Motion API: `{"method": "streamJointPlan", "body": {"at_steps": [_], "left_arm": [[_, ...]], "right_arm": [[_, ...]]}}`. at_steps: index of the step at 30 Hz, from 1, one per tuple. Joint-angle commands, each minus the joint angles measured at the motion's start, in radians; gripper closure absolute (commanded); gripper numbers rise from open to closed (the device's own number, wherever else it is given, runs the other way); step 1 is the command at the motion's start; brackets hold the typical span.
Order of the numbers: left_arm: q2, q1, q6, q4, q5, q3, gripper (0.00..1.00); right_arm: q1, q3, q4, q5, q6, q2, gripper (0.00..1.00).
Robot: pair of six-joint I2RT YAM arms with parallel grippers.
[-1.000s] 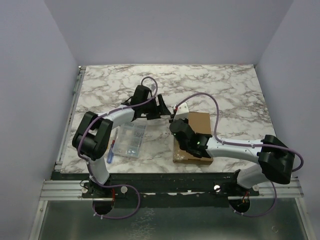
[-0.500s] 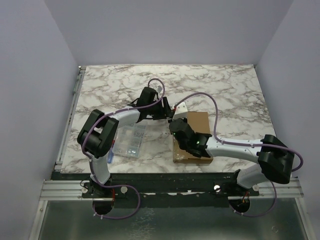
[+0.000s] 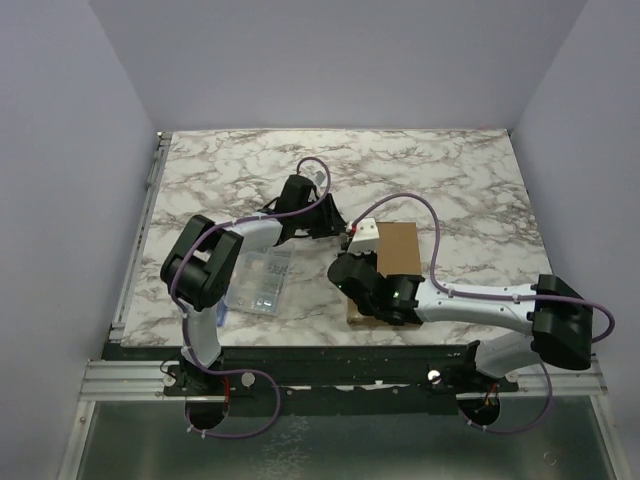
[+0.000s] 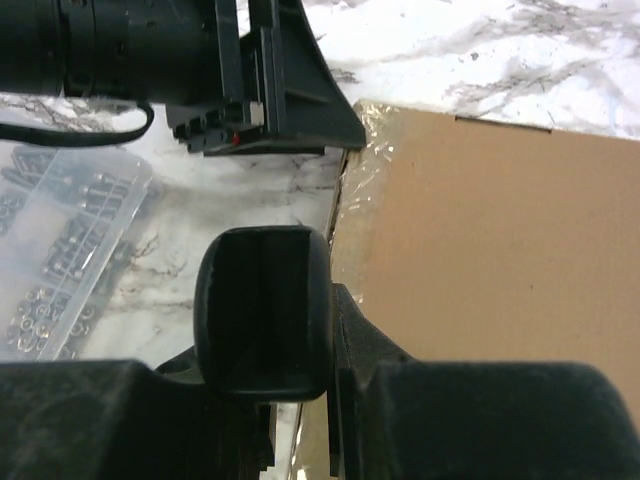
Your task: Unpack the express box
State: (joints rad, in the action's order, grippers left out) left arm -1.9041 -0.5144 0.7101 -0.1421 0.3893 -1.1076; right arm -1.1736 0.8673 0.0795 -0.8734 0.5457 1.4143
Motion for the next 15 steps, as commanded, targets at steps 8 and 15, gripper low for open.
{"method": "streamJointPlan", "body": {"at_steps": [8,15], "left_arm": [[-0.098,0.021,-0.029,0.079,-0.158,0.024,0.55],[-0.097,0.020,-0.032,0.078,-0.162,0.023,0.55]], "right_arm": [[-0.164,0.080,0.413,-0.053,0.407,-0.013,1.00],[-0.252,0.124,0.547,-0.102,0.542,0.009,1.00]]}}
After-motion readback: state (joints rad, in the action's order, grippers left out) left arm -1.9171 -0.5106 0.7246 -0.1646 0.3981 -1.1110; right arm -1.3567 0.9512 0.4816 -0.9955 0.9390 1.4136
